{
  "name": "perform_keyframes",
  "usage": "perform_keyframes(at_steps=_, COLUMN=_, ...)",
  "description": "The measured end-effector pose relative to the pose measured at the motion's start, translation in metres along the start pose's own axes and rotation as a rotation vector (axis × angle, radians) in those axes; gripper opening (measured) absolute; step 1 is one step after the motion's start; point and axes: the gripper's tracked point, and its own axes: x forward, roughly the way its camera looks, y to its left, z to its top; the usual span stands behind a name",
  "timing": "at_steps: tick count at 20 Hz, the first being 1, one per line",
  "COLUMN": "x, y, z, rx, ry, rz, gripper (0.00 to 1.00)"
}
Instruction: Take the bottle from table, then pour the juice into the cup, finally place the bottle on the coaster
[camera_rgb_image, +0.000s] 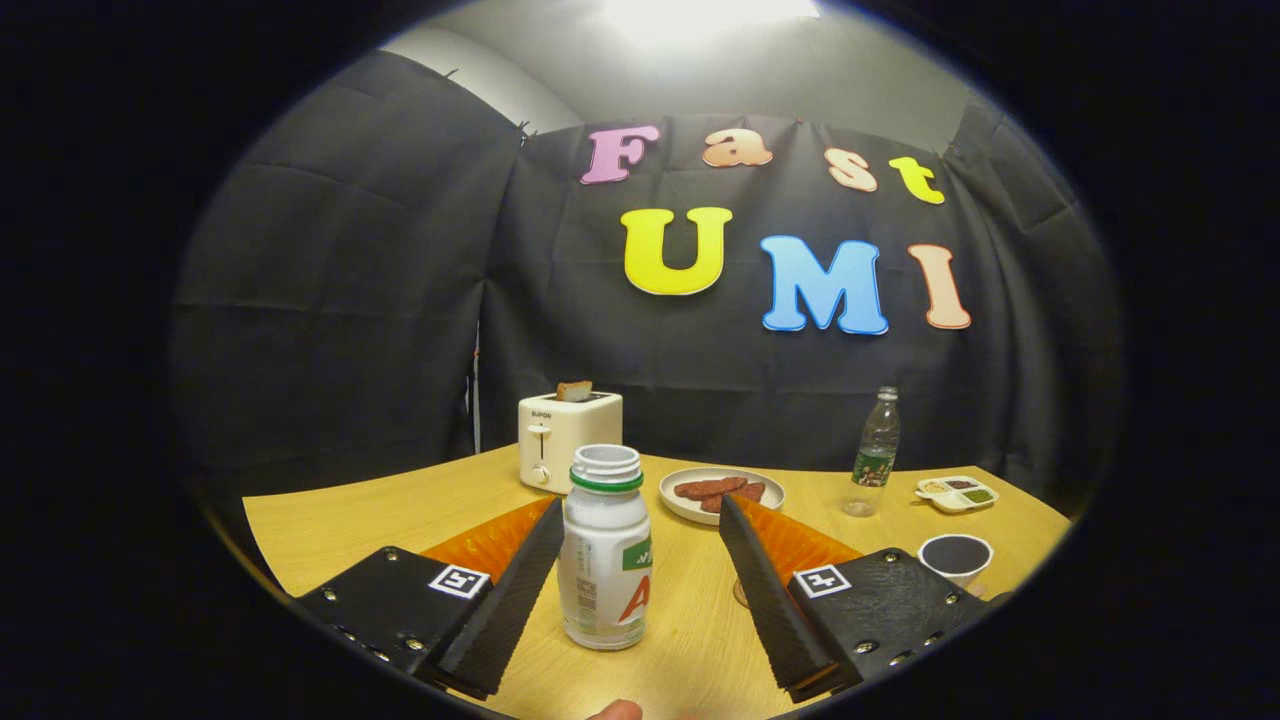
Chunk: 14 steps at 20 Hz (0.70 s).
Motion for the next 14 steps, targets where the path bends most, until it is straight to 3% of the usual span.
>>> perform_keyframes(at_steps=12, x=0.039, y=0.024, z=-0.047, rx=0.04, ry=0.103, rz=0.067, gripper=0.94)
perform_keyframes(at_steps=14, x=0.04, y=0.026, z=-0.045, rx=0.059, ry=0.101, rz=0.072, gripper=0.71)
